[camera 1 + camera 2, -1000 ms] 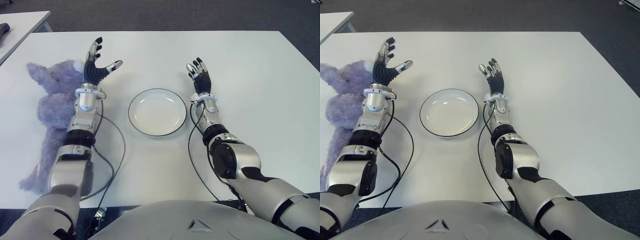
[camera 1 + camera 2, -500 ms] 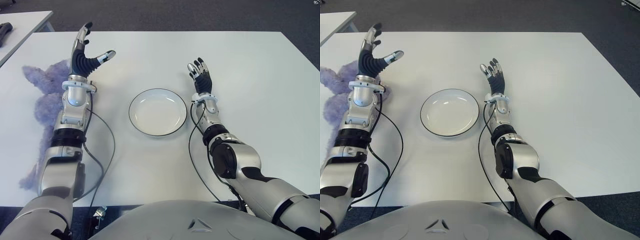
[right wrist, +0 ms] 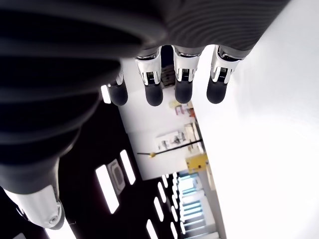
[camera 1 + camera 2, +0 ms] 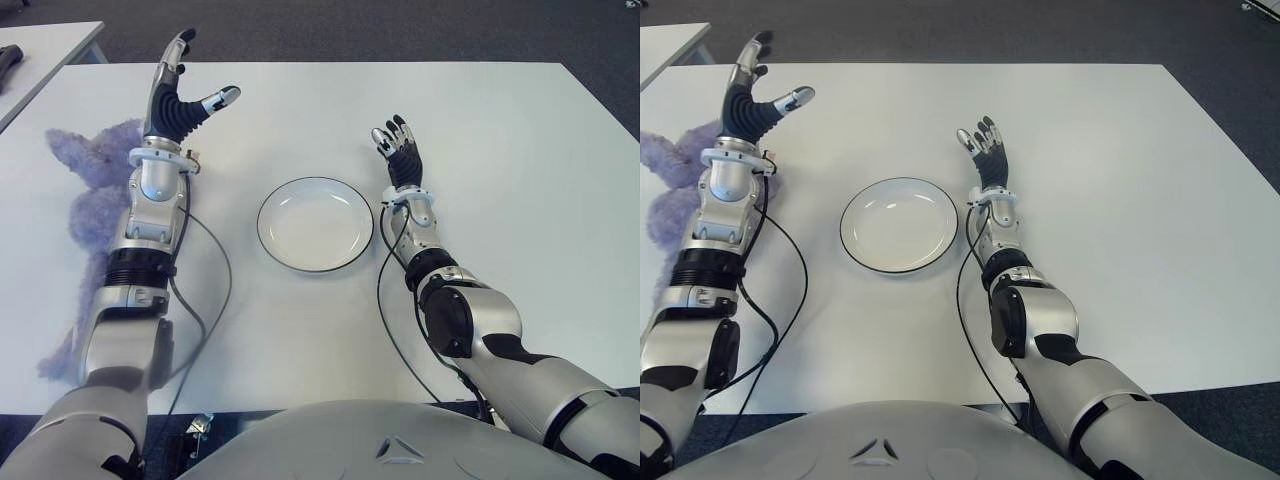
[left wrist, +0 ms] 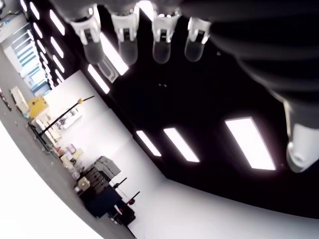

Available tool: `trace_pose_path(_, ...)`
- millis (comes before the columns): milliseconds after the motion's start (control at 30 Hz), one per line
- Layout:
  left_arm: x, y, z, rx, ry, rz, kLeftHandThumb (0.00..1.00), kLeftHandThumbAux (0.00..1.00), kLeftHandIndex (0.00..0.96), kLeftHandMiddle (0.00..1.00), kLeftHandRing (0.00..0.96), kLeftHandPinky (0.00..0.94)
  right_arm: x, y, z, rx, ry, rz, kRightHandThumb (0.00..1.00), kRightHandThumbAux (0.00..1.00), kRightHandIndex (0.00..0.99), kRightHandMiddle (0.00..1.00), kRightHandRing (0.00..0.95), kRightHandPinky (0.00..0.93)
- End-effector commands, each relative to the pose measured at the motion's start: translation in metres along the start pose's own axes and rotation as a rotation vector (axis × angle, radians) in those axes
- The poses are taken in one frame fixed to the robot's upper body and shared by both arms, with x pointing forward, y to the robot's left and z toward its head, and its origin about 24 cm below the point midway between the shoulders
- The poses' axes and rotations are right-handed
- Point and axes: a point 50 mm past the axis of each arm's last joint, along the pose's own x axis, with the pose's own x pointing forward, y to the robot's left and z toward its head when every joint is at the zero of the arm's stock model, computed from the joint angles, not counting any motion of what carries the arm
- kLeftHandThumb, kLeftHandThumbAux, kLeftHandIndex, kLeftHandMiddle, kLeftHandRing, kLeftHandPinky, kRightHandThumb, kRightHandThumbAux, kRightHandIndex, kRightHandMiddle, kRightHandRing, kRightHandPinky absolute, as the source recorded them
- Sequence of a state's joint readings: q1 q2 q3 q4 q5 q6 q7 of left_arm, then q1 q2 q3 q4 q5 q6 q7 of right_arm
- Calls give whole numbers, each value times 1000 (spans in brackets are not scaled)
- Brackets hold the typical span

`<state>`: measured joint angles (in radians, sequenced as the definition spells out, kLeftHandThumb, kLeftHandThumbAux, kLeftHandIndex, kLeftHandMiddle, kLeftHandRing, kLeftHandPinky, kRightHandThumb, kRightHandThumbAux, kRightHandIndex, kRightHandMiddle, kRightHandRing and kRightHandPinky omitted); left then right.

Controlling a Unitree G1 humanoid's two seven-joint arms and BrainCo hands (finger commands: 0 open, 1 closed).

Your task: Put the doll into the plate.

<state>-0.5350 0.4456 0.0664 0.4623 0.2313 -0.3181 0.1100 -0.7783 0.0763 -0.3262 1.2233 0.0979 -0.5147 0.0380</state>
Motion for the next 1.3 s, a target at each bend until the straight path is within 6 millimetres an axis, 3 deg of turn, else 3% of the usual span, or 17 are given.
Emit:
trace_pose_path(33, 5, -13, 7, -22, 19, -58, 16, 486, 0, 60, 58, 56, -80, 12, -109, 116, 475, -71, 127, 683, 0, 29, 32, 70)
trace_pose_path(633, 28, -22, 51, 135, -75, -92, 37, 488, 5, 113, 115, 129, -80, 7, -110, 136, 489, -72, 158, 684, 0, 38, 34, 78)
trace_pose_path(900, 30, -20, 58, 231, -93, -98, 16, 439, 9, 115, 117, 110, -80, 6, -109, 130, 481, -67, 161, 709, 0, 31, 30, 72)
trace_pose_path(1300, 33, -2, 56, 376, -80, -141, 24, 385, 0, 77, 82, 83, -78, 5, -108, 106, 481, -64, 147, 736, 0, 23, 27, 70)
